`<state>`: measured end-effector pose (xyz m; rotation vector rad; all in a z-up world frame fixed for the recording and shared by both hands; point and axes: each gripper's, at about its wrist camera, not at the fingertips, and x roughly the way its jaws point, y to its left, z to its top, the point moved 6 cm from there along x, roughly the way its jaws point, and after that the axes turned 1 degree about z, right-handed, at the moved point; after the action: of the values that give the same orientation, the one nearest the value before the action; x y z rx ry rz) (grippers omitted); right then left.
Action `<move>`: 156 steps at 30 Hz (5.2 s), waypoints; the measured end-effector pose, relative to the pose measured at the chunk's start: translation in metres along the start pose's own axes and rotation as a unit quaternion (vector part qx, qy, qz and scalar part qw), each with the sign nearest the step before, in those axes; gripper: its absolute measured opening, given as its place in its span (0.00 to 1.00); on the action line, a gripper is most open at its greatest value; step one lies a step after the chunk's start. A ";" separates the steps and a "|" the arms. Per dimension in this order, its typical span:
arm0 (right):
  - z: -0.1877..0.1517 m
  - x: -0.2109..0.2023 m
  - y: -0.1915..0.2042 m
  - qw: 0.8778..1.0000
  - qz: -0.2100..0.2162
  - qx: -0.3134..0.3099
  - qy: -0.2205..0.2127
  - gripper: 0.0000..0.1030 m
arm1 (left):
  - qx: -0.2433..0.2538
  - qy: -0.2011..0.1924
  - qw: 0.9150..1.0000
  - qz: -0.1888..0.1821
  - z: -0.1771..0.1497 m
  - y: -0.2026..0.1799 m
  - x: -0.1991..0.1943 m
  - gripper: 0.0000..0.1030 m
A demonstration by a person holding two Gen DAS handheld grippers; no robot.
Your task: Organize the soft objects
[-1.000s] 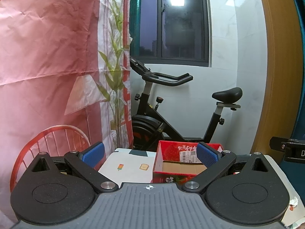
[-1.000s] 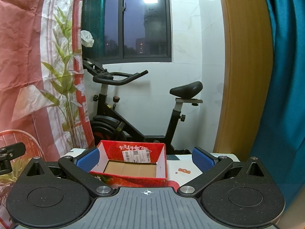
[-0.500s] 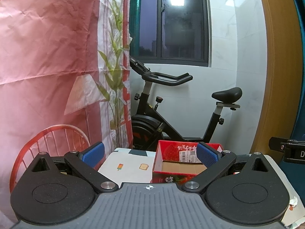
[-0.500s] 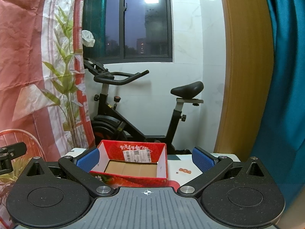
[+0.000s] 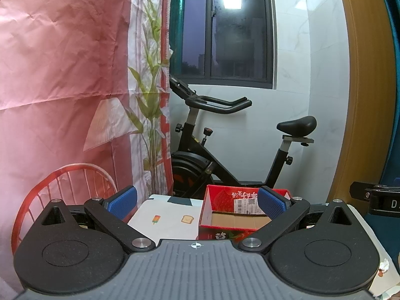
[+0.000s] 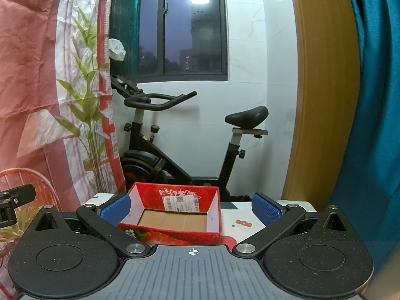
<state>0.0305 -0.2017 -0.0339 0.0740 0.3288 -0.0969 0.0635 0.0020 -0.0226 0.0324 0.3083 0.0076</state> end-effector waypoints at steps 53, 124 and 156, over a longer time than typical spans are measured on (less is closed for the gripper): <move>-0.127 0.121 -0.002 0.991 0.104 0.076 0.036 1.00 | -0.030 0.091 0.995 -0.029 -0.090 0.025 0.105 1.00; -0.248 0.222 -0.028 0.967 0.100 0.169 0.162 0.30 | -0.056 0.229 0.960 -0.150 -0.174 -0.023 0.266 0.40; -0.161 0.192 -0.034 0.978 0.144 0.141 0.053 0.17 | -0.014 0.089 0.985 -0.145 -0.110 -0.022 0.202 0.17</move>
<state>0.1565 -0.2367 -0.2506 0.4081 0.4059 0.1493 0.2226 -0.0145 -0.1891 -0.0423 0.4898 -0.2756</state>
